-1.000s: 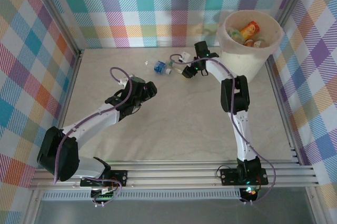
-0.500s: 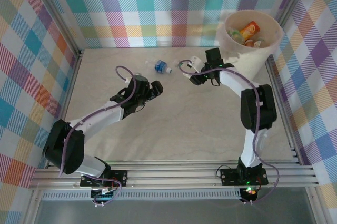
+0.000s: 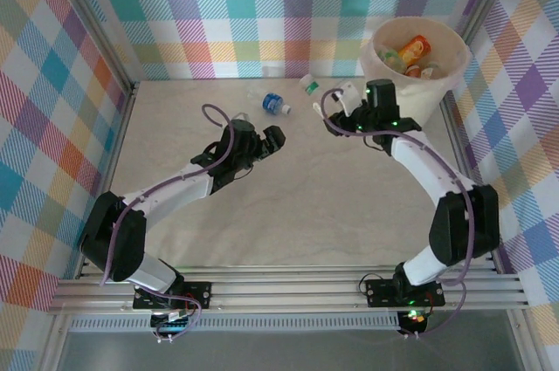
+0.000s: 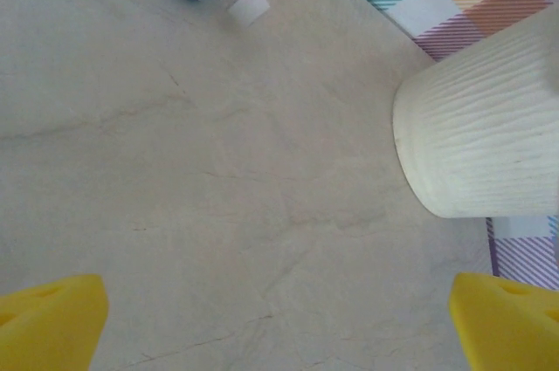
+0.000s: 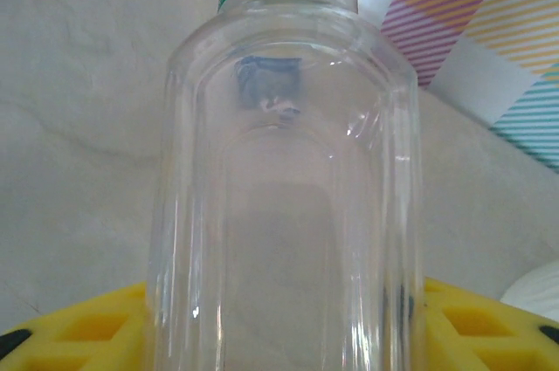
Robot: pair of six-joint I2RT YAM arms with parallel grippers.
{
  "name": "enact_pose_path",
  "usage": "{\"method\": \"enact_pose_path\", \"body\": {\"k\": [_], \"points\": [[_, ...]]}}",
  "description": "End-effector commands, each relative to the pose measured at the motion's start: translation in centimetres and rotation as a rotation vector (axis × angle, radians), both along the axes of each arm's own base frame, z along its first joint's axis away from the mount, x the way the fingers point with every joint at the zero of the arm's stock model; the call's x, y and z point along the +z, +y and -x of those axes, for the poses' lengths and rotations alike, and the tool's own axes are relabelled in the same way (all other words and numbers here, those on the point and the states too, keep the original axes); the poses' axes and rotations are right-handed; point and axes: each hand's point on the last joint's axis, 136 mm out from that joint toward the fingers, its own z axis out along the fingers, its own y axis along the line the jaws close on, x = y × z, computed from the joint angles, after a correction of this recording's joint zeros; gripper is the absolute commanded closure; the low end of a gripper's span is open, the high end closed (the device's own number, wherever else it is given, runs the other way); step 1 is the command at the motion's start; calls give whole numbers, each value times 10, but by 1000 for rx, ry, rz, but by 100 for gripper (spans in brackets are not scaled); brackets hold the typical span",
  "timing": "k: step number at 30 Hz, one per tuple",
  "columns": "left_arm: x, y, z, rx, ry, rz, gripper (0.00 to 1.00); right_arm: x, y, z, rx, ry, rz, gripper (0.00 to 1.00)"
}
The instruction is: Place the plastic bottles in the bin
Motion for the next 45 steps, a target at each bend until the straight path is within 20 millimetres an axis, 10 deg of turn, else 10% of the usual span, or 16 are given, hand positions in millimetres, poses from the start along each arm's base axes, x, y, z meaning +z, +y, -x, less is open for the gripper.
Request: {"method": "enact_pose_path", "body": {"k": [1,9,26,34,45], "points": [[19,-13,-4,-11,-45,50,0,57,-14,-2,-52,-58,-139,62],[14,-13,-2,-2,-34,50,0,123,-84,-12,-270,-41,-274,60],[5,-6,3,19,-10,17,0,127,-235,-61,-815,95,-284,53],[3,2,5,43,-6,-10,0,117,-260,-79,-933,109,-225,47],[2,5,1,59,-1,-38,0,133,-262,-78,-959,112,-233,6]]}}
